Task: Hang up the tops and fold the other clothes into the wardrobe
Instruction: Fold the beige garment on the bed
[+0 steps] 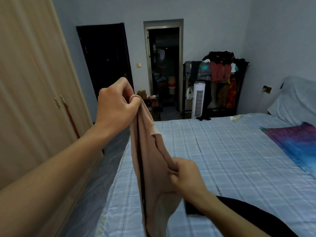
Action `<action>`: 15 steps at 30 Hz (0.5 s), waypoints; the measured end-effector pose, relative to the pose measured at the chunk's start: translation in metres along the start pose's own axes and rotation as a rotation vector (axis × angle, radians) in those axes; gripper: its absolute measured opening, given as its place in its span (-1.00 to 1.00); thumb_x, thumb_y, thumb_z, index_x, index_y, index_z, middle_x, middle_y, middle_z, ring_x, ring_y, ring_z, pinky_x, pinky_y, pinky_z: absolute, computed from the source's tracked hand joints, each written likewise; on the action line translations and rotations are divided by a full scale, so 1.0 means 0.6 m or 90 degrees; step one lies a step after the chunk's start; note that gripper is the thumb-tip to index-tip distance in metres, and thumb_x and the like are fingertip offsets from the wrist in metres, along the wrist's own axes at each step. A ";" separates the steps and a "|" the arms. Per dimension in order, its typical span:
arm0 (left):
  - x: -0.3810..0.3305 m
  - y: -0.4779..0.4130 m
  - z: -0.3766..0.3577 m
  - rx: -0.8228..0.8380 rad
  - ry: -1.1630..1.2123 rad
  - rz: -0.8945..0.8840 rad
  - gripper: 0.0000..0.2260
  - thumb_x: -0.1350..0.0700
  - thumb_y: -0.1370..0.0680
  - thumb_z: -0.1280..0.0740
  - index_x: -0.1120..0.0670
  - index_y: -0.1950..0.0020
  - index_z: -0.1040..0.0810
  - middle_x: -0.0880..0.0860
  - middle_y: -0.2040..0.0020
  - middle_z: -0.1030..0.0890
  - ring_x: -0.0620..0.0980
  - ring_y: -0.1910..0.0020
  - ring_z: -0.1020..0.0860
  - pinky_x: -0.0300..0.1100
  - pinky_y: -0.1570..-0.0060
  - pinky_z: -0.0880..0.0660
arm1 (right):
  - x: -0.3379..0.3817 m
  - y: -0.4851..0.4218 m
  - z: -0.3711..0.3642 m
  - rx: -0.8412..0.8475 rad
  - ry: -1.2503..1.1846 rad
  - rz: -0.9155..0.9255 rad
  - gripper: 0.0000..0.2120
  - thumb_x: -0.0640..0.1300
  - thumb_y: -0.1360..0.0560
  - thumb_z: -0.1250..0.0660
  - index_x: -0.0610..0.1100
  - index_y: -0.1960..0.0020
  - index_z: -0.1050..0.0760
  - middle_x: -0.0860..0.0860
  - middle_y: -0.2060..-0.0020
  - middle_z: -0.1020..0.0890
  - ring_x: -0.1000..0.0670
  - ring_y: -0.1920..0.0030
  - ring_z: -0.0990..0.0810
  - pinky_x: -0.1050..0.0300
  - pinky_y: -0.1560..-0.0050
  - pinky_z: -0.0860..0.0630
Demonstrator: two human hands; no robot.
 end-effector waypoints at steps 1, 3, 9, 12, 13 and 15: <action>0.010 0.002 0.006 0.002 -0.012 0.000 -0.89 0.17 -0.47 -0.37 0.06 0.22 -0.47 -0.04 0.38 -0.52 -0.10 0.37 -0.52 -0.36 0.48 -0.38 | -0.006 -0.008 0.013 -0.031 -0.023 -0.008 -0.88 -0.28 -0.33 -0.32 -0.13 0.33 -0.43 0.02 0.45 -0.54 0.02 0.36 -0.56 0.02 0.33 -0.44; 0.035 0.008 0.012 0.026 -0.040 0.015 -0.90 0.16 -0.47 -0.36 0.02 0.20 -0.47 -0.05 0.37 -0.53 -0.11 0.35 -0.52 -0.29 0.47 -0.40 | -0.009 -0.025 0.042 -0.094 -0.045 -0.012 -0.77 -0.31 -0.35 -0.36 -0.08 0.39 -0.40 0.07 0.52 -0.46 0.12 0.44 -0.47 0.12 0.39 -0.33; 0.119 0.026 0.009 0.180 -0.111 0.095 -0.82 0.23 -0.51 -0.30 -0.05 0.14 -0.61 -0.15 0.26 -0.60 -0.24 0.26 -0.53 -0.36 0.30 -0.35 | 0.020 -0.087 0.123 -0.199 -0.070 0.023 -0.86 -0.32 -0.37 -0.42 -0.10 0.23 -0.65 0.13 0.37 -0.64 0.23 0.21 -0.59 0.45 0.29 -0.39; 0.147 0.036 0.011 0.232 -0.089 0.121 -0.78 0.23 -0.51 -0.30 -0.08 0.19 -0.59 -0.15 0.29 -0.60 -0.25 0.29 -0.53 -0.32 0.33 -0.35 | 0.042 -0.108 0.154 -0.213 -0.096 0.057 -0.84 -0.33 -0.41 -0.43 -0.08 0.21 -0.66 0.14 0.33 -0.65 0.22 0.20 -0.60 0.45 0.26 -0.41; 0.154 0.038 0.012 0.243 -0.085 0.126 -0.77 0.23 -0.51 -0.30 -0.10 0.21 -0.58 -0.14 0.30 -0.60 -0.24 0.30 -0.53 -0.29 0.34 -0.36 | 0.050 -0.114 0.164 -0.212 -0.106 0.068 -0.84 -0.32 -0.42 -0.43 -0.07 0.20 -0.66 0.14 0.32 -0.66 0.22 0.20 -0.61 0.45 0.25 -0.42; 0.165 0.042 0.015 0.280 -0.097 0.138 -0.75 0.24 -0.50 -0.30 -0.11 0.23 -0.56 -0.13 0.28 -0.60 -0.21 0.27 -0.54 -0.23 0.32 -0.40 | 0.067 -0.124 0.181 -0.205 -0.118 0.095 -0.81 -0.33 -0.43 -0.42 -0.06 0.18 -0.67 0.14 0.29 -0.67 0.23 0.19 -0.62 0.45 0.22 -0.44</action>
Point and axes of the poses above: each hand's wrist, its own y-axis away from the middle knuckle, its own z-axis out of the back of the hand, x = y × z, the point moved 4 cm from there along -y, towards the middle knuckle
